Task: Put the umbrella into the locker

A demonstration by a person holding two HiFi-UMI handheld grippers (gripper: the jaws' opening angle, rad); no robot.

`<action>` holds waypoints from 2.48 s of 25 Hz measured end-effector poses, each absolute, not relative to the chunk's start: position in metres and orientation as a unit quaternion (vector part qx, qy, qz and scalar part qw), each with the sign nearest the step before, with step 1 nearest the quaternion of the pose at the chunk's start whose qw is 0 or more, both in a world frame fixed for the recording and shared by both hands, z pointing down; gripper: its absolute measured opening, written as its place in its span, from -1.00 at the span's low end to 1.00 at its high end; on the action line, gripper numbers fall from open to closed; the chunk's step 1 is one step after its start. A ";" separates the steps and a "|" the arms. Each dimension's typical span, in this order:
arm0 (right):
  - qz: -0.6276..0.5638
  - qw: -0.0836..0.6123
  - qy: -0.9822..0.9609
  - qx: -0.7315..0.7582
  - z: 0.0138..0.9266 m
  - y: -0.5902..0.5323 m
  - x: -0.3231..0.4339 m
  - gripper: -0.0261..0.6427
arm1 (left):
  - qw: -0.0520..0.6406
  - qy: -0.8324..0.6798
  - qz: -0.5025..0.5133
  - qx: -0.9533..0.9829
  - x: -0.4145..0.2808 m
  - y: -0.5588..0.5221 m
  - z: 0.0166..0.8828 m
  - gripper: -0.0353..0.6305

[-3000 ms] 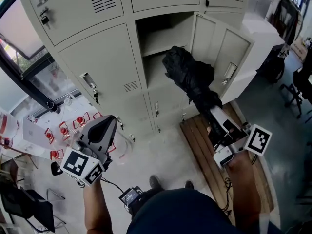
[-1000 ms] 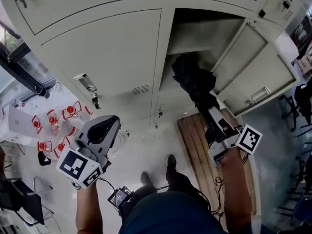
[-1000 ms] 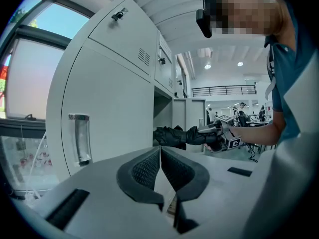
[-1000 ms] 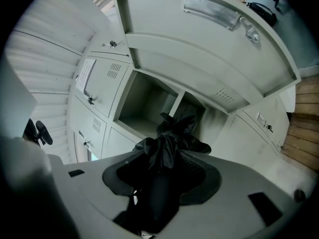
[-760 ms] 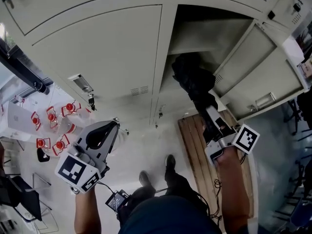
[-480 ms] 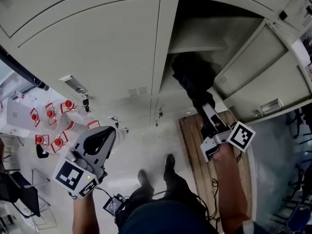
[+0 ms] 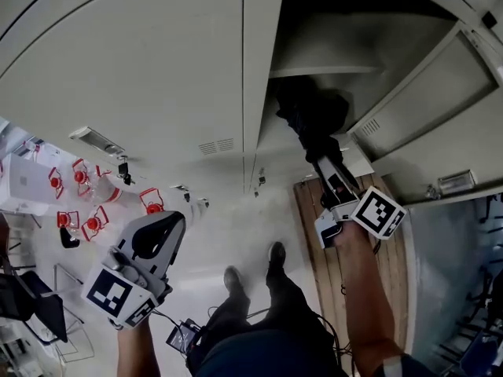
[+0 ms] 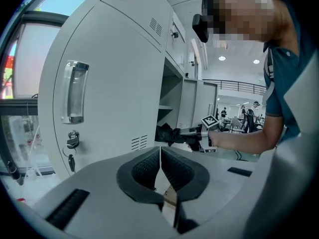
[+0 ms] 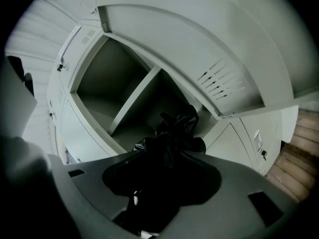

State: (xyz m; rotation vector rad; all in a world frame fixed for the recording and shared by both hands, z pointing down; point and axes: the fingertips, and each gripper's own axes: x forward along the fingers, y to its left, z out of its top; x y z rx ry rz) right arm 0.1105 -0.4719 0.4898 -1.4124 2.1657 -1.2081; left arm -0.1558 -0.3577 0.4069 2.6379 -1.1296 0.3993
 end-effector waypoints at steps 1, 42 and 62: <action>-0.406 0.134 0.756 -0.496 0.492 -0.478 0.110 -0.31 | 0.124 -0.387 0.136 0.903 -0.154 -0.359 0.410 -0.82; -0.186 -0.132 0.798 -0.559 0.491 -0.557 0.076 -0.28 | 0.110 -0.419 0.110 0.895 -0.175 -0.342 0.394 -0.82; -0.113 -0.016 0.882 -0.457 0.291 -0.348 0.032 -0.65 | 0.013 -0.376 0.067 0.924 -0.184 -0.279 0.275 -0.82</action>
